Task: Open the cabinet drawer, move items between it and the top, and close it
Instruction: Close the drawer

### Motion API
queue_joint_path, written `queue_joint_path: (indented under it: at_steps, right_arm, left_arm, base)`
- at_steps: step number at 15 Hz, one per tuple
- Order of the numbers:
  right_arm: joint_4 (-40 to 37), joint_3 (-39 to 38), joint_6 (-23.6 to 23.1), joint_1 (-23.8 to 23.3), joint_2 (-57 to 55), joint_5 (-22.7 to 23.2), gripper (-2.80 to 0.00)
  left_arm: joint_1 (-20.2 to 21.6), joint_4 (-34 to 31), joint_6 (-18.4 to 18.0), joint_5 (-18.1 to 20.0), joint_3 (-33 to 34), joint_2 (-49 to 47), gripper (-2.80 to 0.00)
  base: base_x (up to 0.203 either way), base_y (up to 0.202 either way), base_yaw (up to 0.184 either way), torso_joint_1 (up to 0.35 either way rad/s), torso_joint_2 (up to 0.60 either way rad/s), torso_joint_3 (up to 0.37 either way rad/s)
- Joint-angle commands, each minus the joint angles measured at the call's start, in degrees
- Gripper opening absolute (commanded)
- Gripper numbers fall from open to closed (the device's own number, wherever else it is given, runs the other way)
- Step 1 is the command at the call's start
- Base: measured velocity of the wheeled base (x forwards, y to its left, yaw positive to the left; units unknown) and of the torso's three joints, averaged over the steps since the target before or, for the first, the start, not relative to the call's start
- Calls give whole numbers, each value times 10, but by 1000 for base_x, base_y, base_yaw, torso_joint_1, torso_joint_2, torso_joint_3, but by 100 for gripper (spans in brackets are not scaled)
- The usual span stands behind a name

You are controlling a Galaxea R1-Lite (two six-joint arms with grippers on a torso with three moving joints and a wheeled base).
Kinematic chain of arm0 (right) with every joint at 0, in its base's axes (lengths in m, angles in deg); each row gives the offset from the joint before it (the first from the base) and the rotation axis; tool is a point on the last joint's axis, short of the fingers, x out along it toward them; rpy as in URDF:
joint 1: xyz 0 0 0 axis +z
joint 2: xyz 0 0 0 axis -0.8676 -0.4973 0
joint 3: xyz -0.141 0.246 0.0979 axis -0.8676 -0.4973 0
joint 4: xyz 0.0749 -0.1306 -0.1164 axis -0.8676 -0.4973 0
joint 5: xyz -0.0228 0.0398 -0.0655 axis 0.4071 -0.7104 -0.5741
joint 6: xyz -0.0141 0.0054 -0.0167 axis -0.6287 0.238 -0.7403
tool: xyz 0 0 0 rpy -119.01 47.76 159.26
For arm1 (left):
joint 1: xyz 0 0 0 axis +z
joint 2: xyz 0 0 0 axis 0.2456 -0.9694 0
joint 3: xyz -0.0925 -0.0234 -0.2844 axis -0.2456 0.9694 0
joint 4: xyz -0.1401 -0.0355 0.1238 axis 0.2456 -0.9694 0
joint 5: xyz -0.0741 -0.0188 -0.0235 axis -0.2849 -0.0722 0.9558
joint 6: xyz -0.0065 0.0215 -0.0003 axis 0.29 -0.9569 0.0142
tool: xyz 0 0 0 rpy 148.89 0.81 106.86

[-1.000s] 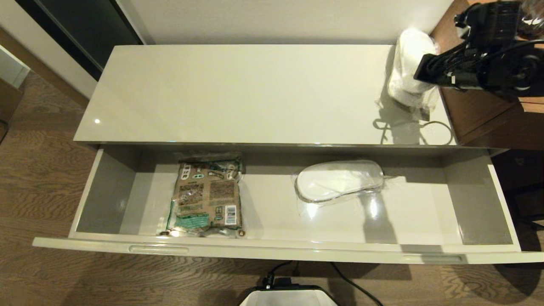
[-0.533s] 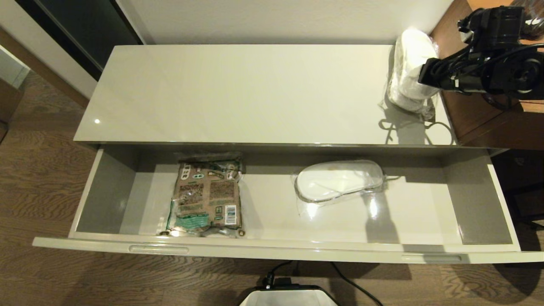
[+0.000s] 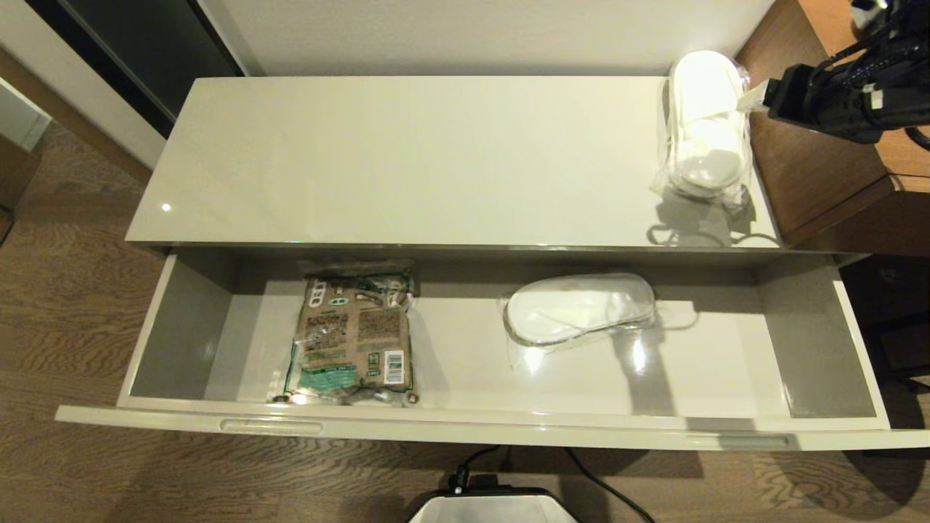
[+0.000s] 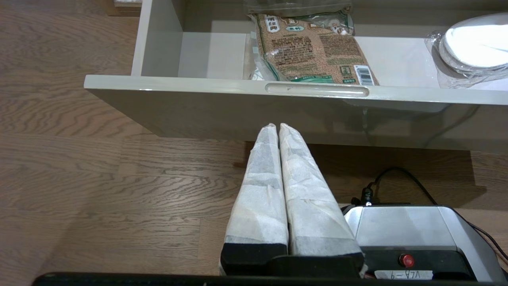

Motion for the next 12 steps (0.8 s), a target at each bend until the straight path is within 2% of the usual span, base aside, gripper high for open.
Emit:
queue_joint_path:
  at_steps: [1,3,4,7,9,12]
  right_arm:
    - [-54,-8,5,3,82,12,0]
    - [-123,-44,19,4,159,34,0]
    - [-151,-91,32,4,197,40,-280]
    - [-199,-265,78,5,347,51,-280]
    - [-253,-350,96,6,454,56,-280]
    - [-374,-399,119,5,565,59,-280]
  left_arm:
    - [0,0,0,0,0,0,-280]
    - [0,0,0,0,0,0,-280]
    - [0,0,0,0,0,0,-280]
    - [0,0,0,0,0,0,-280]
    - [0,0,0,0,0,0,-280]
    - [0,-1,0,0,0,0,-280]
  base:
    - [0,0,0,0,0,0]
    - [0,0,0,0,0,0]
    - [0,0,0,0,0,0]
    - [0,0,0,0,0,0]
    - [0,0,0,0,0,0]
    - [0,0,0,0,0,0]
